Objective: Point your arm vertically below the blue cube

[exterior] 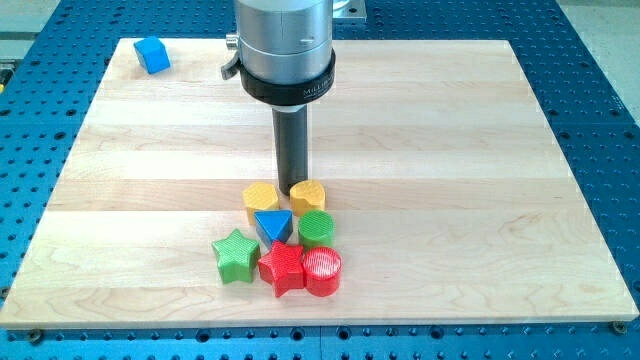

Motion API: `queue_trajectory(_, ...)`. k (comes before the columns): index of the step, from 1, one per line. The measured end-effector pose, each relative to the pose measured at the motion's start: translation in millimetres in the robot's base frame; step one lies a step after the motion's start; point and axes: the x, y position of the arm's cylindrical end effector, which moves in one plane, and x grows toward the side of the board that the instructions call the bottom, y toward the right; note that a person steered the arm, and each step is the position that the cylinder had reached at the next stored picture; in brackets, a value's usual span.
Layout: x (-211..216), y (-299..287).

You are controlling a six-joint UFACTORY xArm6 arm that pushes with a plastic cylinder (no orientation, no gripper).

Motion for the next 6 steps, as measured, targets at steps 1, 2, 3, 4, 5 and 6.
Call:
queue_trajectory(1, 0, 0)
queue_trajectory(2, 0, 0)
queue_trajectory(3, -4, -6)
queue_trajectory(4, -16, -27)
queue_trajectory(5, -27, -63)
queue_trajectory(6, -27, -125)
